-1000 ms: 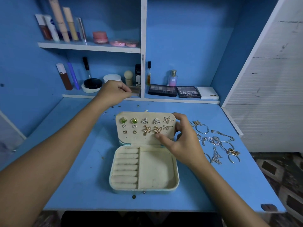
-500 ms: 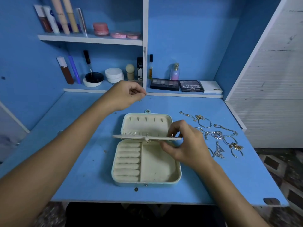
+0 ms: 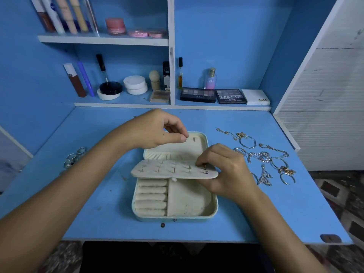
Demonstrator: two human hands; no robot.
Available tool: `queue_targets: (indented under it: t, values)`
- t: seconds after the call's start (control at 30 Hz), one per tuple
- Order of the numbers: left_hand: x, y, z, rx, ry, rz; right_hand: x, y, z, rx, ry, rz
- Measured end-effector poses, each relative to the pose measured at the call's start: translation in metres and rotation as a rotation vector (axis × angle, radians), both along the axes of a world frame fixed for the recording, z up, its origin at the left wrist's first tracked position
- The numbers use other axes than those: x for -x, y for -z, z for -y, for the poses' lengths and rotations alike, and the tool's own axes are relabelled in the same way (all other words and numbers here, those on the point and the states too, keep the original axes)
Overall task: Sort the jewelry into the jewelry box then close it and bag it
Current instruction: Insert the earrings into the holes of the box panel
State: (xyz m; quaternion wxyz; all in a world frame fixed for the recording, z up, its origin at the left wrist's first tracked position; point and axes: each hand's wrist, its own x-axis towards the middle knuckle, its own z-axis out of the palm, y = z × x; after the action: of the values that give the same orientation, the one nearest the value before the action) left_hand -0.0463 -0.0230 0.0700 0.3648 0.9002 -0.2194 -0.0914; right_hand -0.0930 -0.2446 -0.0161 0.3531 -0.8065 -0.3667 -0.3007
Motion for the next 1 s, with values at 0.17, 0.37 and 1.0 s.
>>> queue_targets:
  t: [0.17,0.37,1.0]
  values:
    - [0.006,-0.001,0.001,-0.066,0.047,-0.041,0.001,0.001,0.000,-0.007,-0.003,-0.027]
    - [0.012,0.002,0.003,-0.059,0.109,-0.123,0.002,0.002,0.001,-0.049,-0.009,-0.041]
    - [0.020,0.002,0.010,-0.068,0.161,-0.160,0.001,0.005,0.002,-0.056,0.022,-0.051]
